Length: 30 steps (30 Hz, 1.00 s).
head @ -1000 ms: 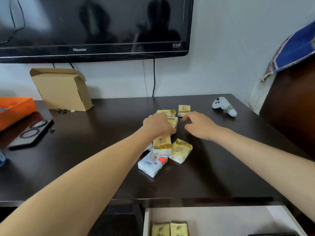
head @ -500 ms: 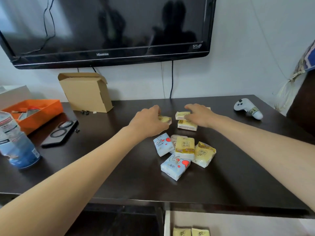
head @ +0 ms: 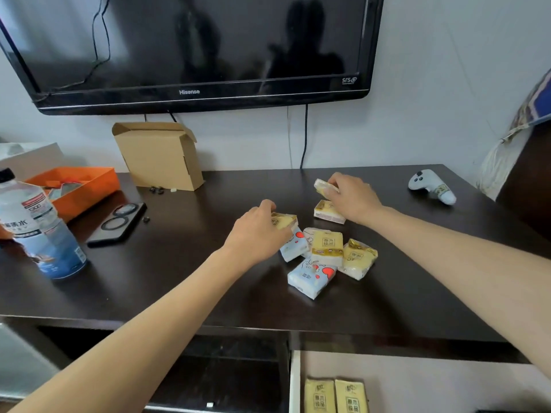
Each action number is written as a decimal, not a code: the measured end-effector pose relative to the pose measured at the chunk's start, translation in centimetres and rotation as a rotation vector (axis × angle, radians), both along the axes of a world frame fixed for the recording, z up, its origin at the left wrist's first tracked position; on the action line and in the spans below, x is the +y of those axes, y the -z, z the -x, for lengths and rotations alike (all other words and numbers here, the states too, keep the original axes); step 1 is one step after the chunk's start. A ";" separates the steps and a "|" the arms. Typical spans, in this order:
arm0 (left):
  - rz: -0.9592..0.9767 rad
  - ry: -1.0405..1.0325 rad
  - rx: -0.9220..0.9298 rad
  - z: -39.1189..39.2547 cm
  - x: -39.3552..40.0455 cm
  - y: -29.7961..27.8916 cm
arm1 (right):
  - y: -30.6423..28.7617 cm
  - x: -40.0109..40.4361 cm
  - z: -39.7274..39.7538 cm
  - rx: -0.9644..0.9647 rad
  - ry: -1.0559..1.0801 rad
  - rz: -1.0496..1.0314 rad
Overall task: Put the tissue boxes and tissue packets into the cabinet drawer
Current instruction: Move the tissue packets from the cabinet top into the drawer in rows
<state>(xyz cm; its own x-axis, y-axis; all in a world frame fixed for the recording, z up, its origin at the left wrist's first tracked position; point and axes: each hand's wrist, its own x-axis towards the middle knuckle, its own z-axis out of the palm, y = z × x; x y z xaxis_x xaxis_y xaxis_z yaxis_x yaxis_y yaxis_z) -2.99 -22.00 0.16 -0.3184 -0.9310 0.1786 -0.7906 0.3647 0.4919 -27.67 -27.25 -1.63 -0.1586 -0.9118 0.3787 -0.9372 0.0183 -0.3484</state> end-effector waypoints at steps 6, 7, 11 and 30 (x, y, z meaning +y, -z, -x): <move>0.043 -0.016 0.146 0.5 3.0 -0.2 | -2.8 7.7 0.4 -0.267 0.018 0.158; 0.051 -0.009 0.176 0.5 3.9 -0.3 | -3.1 9.2 0.3 -0.321 0.007 0.174; 0.083 0.045 0.300 0.4 8.8 -0.4 | -3.2 16.1 -0.7 -0.518 -0.080 0.212; -0.135 0.153 -0.388 -0.1 24.4 18.2 | 12.8 36.2 -4.3 -0.346 -0.083 -0.329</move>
<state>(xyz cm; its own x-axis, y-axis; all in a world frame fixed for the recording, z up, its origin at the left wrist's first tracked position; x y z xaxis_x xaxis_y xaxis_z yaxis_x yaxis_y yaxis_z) -2.89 2.40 -18.00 -0.4736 -0.8749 -0.1017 -0.8683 0.4444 0.2202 -23.35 8.99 -14.46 -0.1463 -0.9892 0.0056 -0.7701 0.1103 -0.6283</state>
